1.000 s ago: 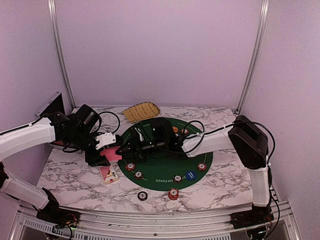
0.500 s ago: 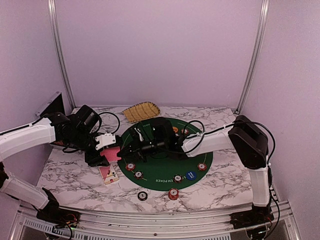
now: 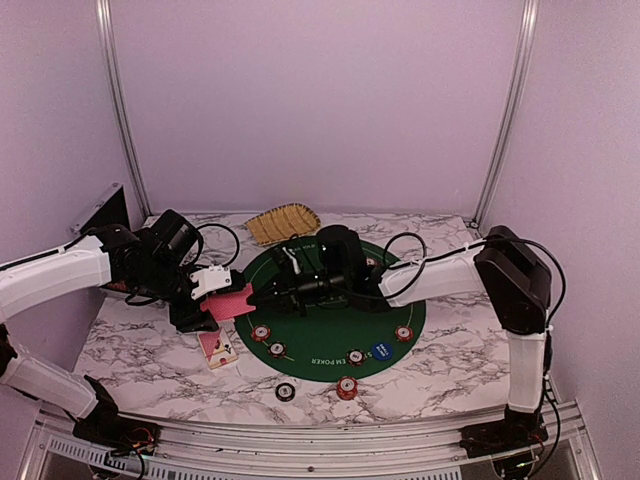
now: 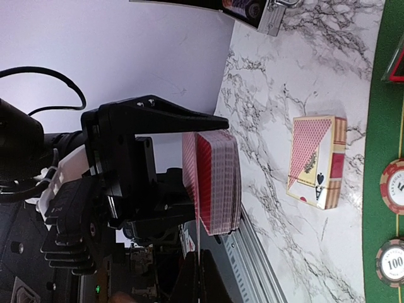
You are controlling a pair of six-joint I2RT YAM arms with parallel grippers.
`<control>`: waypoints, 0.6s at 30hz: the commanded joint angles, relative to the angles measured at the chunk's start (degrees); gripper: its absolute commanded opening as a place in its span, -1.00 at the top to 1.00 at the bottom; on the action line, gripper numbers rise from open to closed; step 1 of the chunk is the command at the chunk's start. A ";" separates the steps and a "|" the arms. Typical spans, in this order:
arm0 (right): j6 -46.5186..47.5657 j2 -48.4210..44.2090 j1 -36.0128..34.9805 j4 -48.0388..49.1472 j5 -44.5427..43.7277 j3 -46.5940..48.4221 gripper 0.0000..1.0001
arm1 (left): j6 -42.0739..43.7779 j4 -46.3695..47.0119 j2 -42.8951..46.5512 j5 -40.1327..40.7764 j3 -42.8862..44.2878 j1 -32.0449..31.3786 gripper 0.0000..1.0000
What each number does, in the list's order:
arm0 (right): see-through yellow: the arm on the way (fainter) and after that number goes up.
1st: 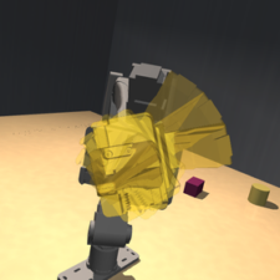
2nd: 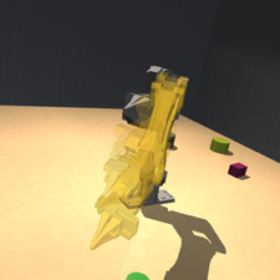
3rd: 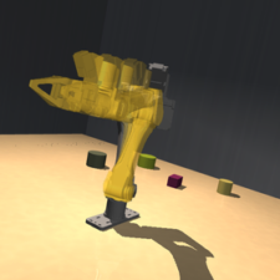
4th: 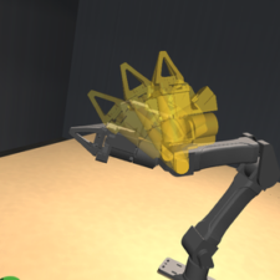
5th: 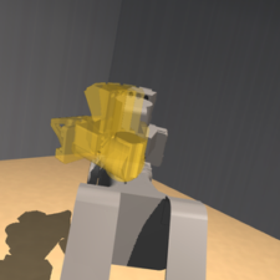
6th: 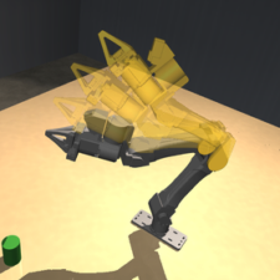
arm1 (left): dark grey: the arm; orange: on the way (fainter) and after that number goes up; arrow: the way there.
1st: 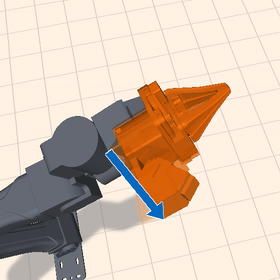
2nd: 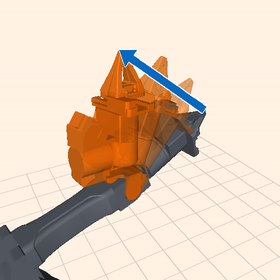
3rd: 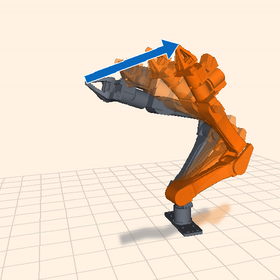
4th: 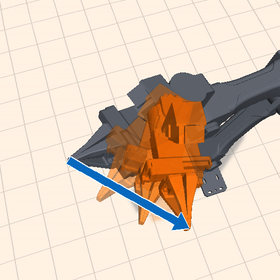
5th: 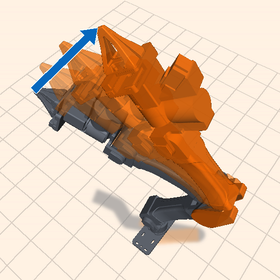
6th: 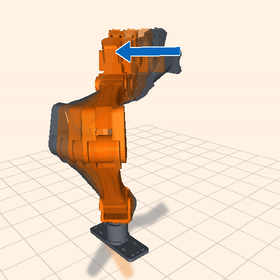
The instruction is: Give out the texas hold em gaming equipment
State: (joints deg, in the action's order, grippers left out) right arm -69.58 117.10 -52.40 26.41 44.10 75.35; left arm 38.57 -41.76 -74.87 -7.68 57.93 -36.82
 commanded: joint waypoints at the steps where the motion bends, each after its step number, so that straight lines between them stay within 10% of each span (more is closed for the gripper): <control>1: 2.14 -3.10 2.25 -1.02 0.54 -1.25 1.00 | -0.25 -0.02 0.45 0.21 -0.87 0.21 0.90; 18: 9.43 -6.41 10.65 -10.04 1.65 -2.76 1.00 | -0.79 -0.58 1.33 0.55 -1.33 0.96 0.99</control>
State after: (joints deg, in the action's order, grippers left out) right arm -63.05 111.50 -43.59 19.40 45.01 71.66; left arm 38.20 -41.87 -74.85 -7.40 57.04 -36.21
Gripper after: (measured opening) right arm 0.006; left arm 0.671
